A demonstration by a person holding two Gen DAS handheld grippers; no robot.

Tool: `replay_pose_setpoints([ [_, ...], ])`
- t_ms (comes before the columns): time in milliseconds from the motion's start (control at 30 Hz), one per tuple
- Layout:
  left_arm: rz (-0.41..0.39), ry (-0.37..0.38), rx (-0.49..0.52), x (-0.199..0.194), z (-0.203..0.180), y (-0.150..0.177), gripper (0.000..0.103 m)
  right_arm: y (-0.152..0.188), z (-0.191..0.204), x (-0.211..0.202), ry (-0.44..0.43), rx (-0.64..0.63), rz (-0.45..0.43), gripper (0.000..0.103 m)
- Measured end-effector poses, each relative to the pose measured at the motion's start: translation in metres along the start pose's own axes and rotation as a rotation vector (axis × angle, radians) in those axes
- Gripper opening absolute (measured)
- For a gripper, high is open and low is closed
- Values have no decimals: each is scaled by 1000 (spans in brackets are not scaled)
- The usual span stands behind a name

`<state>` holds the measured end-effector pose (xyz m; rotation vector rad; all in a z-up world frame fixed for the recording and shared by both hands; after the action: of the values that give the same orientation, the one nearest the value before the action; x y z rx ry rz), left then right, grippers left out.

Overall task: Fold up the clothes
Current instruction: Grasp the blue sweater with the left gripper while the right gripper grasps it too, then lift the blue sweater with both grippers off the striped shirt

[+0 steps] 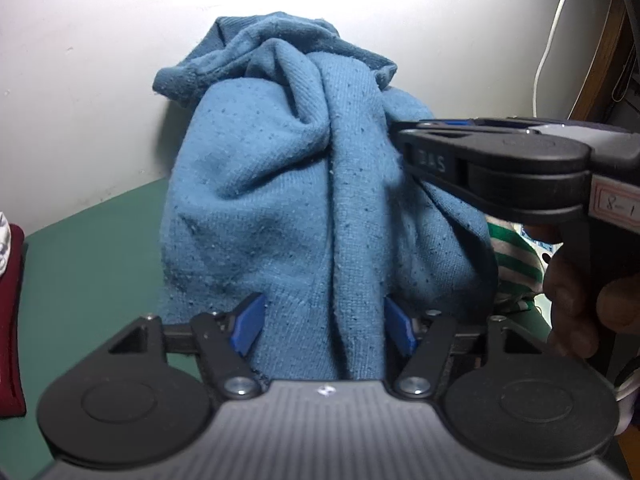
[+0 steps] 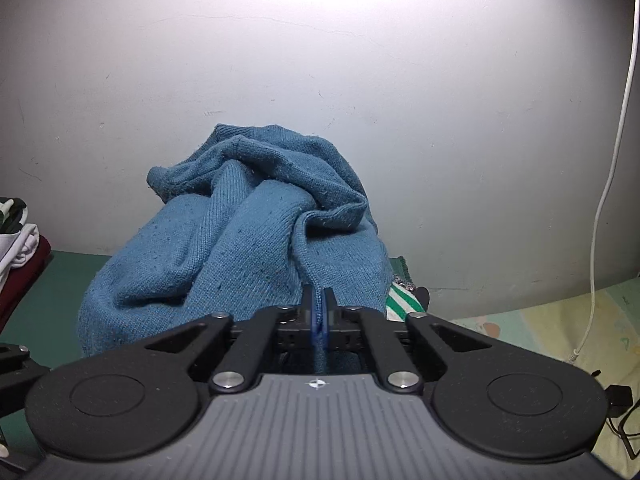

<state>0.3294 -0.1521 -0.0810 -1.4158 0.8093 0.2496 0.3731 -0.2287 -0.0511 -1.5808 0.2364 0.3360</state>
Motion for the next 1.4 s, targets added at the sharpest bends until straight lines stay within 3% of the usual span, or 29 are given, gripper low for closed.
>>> replay_pose_setpoints([
  [100, -2, 4, 5, -4, 1, 2, 56, 3, -5, -3, 9, 9, -6, 3],
  [167, -4, 10, -2, -7, 2, 1, 48, 2, -10, -7, 28, 13, -16, 2],
  [233, -6, 17, -9, -10, 4, 0, 34, 0, -17, -12, 43, 28, -31, 2],
  [300, -9, 21, -14, -13, 6, -2, 28, -3, -23, -17, 58, 44, -45, 2],
  [667, -59, -9, -17, -31, 21, -9, 17, 3, -41, -20, 80, 18, -46, 4],
  [700, -54, -10, -19, -30, 21, -9, 17, 1, -39, -17, 73, 20, -52, 21],
  [733, -48, -10, -19, -28, 19, -8, 17, -2, -36, -13, 68, 18, -60, 44],
  [800, -36, -9, -19, -24, 15, -6, 17, -6, -28, -5, 65, -10, -72, 62],
  [900, -38, -22, 0, -20, 7, -7, 20, -9, -15, 6, 50, -43, -87, 58],
  [967, -42, -31, 17, -16, 1, -7, 30, -8, -7, 12, 55, -80, -91, 53],
  [1000, -38, -32, 17, -13, -1, -7, 38, -7, -4, 15, 67, -105, -92, 48],
  [1067, -31, -32, 16, -6, -5, -8, 39, -5, -4, 19, 75, -126, -92, 42],
  [1167, -30, -32, 26, -1, -10, -10, 46, -2, -18, 19, 84, -44, -80, 23],
  [1200, -26, -42, 39, 0, -11, -11, 46, -1, -25, 18, 93, -12, -77, 11],
  [1233, -19, -53, 47, 1, -13, -11, 46, 0, -29, 16, 96, -3, -77, 5],
  [1300, -4, -76, 62, 4, -15, -12, 46, -1, -33, 12, 97, 2, -84, 4],
  [1367, 9, -84, 52, 4, -16, -12, 38, -5, -34, 5, 97, -1, -103, 4],
  [1400, 7, -92, 44, 3, -15, -13, 27, -8, -35, 1, 97, -1, -116, 4],
])
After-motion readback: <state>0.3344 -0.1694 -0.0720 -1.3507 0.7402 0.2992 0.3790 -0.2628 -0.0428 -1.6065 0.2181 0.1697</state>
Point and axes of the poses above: each gripper's, at about its wrist camera, not at the fingertips, and x roughly the way its jaws point, z to its left, y to its underside, the point moved 10 cm from there along x, roughly the way its jaws point, and after that the axes turned 10 degrees about -z, right-handed, at the moved point
